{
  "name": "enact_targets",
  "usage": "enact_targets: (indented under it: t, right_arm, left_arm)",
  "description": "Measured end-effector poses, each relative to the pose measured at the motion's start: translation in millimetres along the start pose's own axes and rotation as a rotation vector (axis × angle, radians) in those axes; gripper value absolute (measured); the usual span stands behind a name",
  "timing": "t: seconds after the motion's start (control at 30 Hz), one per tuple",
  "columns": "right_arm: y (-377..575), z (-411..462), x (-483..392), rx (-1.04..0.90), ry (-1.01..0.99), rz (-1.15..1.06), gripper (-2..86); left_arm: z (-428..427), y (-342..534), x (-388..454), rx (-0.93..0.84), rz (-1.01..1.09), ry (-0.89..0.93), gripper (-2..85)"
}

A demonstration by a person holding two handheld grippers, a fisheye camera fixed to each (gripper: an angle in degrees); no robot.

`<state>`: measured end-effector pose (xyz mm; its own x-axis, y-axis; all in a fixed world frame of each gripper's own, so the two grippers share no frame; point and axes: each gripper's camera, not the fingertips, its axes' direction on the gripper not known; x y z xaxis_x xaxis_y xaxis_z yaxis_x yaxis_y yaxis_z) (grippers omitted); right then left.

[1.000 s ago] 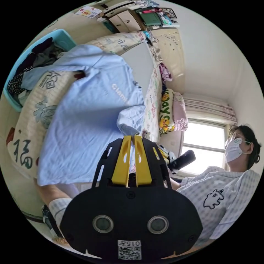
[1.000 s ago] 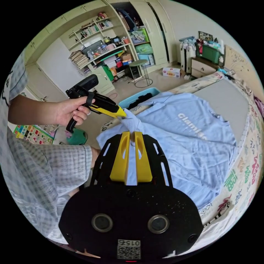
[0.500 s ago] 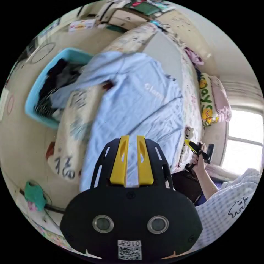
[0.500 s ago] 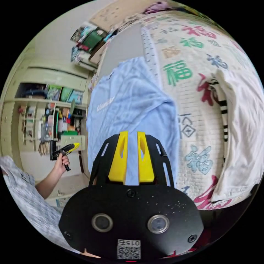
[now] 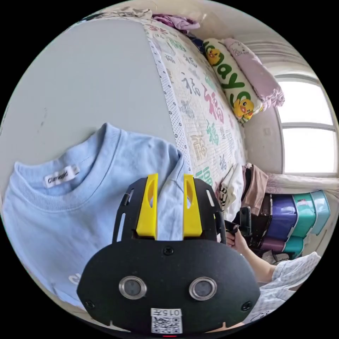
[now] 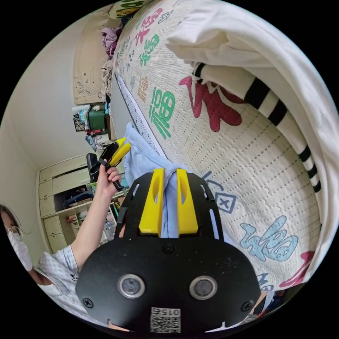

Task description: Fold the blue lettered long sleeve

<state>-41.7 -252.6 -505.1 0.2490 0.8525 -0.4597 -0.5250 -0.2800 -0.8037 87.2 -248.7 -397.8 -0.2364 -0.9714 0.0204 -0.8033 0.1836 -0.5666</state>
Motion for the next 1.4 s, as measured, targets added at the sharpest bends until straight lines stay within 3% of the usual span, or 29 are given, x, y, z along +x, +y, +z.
enact_targets:
  t: [0.17,0.4,0.57,0.73,0.97,1.1,1.4]
  right_arm:
    - [-8,-32,-4,0.008,-0.03,-0.019,4.3]
    - [-21,-85,-12,0.11,-0.018,0.055,3.7]
    - [-30,-114,-51,0.099,0.096,-0.054,5.8]
    - [2,-169,-91,0.096,0.184,-0.12,6.6]
    - [101,-96,-166,-0.379,0.107,-0.173,9.0]
    - [130,-58,-192,-0.513,0.105,-0.132,10.3]
    - [114,-59,-269,-0.643,0.278,-0.05,4.3]
  left_arm:
    - [16,-27,31,-0.084,0.152,-0.088,0.4]
    - [35,-57,62,-0.084,0.263,-0.133,-0.1]
    - [30,-43,41,-0.045,0.214,-0.094,2.9]
    - [-46,31,7,0.043,0.173,-0.035,5.9]
    - [-115,241,-74,-0.109,-0.051,-0.172,7.3]
    - [-110,340,-115,-0.171,-0.197,-0.1,7.8]
    - [-114,403,-164,-0.157,-0.193,-0.051,2.5]
